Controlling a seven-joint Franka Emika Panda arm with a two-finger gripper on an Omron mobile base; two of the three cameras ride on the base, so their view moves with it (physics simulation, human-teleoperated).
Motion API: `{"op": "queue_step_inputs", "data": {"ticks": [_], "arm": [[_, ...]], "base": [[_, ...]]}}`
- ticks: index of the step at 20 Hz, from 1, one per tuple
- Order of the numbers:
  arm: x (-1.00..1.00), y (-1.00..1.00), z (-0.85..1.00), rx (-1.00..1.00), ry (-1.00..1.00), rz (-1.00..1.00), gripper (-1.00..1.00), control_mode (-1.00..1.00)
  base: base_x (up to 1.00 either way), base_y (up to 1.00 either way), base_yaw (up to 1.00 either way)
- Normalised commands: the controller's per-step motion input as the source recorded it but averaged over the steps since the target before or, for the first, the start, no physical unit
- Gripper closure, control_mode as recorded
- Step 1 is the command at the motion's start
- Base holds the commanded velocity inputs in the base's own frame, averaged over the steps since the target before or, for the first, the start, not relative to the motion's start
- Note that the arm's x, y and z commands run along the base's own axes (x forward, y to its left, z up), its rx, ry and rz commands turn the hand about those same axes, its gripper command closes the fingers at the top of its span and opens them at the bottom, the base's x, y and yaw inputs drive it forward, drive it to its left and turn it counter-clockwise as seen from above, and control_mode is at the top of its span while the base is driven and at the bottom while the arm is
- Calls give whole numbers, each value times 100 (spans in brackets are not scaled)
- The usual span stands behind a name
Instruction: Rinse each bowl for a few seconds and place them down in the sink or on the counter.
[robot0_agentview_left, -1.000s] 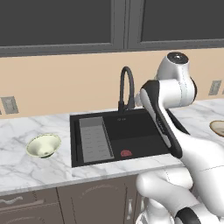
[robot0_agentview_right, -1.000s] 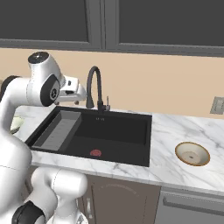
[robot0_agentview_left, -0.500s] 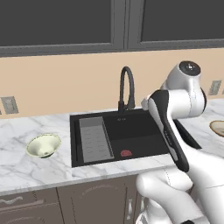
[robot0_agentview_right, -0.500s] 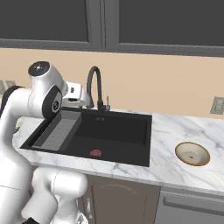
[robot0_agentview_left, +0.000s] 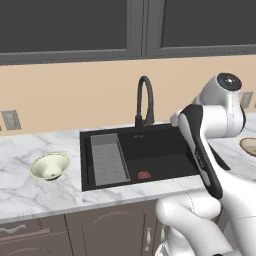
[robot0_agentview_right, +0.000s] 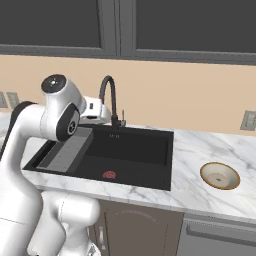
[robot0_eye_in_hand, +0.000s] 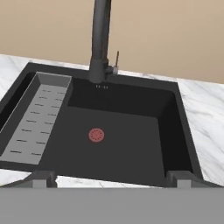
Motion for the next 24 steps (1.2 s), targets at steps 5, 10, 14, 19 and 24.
{"op": "queue_step_inputs", "data": {"ticks": [5, 10, 14, 19, 24], "arm": [[0, -24, -3, 0, -6, 2, -100, -100], [0, -23, -2, 0, -8, 1, -100, -100], [3, -17, -2, 0, -6, 1, -100, -100], [10, -15, -2, 0, -8, 4, -100, -100], [17, -13, -6, 0, -11, 8, -100, -100]], "base": [[0, 0, 0], [0, 0, 0], [0, 0, 0], [0, 0, 0], [0, 0, 0]]}}
